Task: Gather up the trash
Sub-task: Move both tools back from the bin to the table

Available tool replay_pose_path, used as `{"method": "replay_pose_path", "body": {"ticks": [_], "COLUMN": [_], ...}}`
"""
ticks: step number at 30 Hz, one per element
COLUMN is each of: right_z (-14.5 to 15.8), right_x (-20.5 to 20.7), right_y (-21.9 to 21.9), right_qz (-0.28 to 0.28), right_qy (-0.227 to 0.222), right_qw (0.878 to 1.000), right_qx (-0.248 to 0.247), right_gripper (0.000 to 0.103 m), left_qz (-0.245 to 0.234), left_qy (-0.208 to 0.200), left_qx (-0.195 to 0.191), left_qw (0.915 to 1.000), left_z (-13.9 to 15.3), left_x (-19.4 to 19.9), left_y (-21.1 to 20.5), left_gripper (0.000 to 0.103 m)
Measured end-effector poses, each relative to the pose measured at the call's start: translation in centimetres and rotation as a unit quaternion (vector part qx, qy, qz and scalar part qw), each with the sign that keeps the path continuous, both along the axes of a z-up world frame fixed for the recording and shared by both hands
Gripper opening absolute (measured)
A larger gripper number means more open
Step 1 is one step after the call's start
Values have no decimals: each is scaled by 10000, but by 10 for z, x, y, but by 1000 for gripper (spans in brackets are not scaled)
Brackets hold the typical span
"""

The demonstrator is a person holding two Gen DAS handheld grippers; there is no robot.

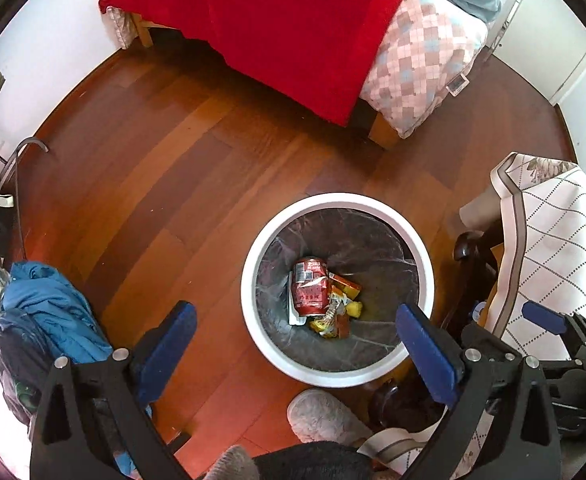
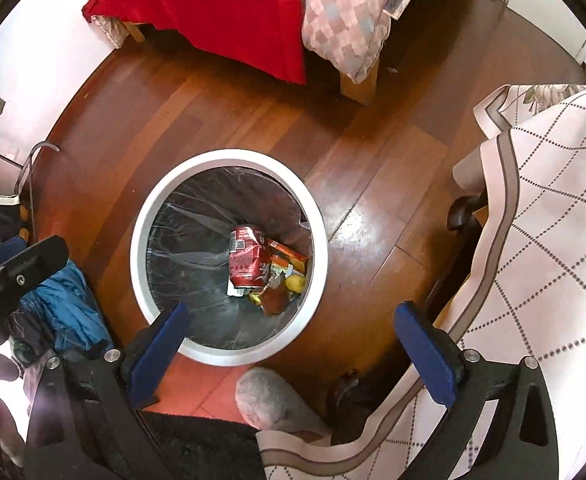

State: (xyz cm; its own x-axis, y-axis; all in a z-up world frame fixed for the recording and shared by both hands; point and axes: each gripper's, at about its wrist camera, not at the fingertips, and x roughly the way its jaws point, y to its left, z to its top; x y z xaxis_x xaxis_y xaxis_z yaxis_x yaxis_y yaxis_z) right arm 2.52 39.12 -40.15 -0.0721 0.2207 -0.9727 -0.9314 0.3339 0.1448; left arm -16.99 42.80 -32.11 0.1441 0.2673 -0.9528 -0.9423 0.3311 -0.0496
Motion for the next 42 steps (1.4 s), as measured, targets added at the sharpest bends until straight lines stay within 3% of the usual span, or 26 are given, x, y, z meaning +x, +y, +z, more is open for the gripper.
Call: {"method": "replay_pose_path", "body": {"ticks": [11,24,29,35,42], "right_z": [57,173,225,263,256], "right_x": [-19,-26,-16,37,158], "right_y": [-21,-83,-121,-191,-281], "right_qz": [-91,-233,-453,-891,-1394], "right_qy": [-37,142,485,645,-439], "right_qw": [9995,9931,9837,9760,9836], "right_qx": [315,1140,1669,1880,1061], "right_gripper": [103,103,103,103,103], "left_qz": [20,-118,-162,-392,-1240], "left_qy": [-52,-307,-271,-457,-187], "left_qx": [294,904,1249,1336,849], "left_qw": [9996,9954,9917,9892,9885], "left_z": [58,160,196,195,128], "left_x": [-22,-29,-18,39,200], "left_y": [-30,-86,-114,-155,-217], "left_gripper": [102,102,102,102,102]}}
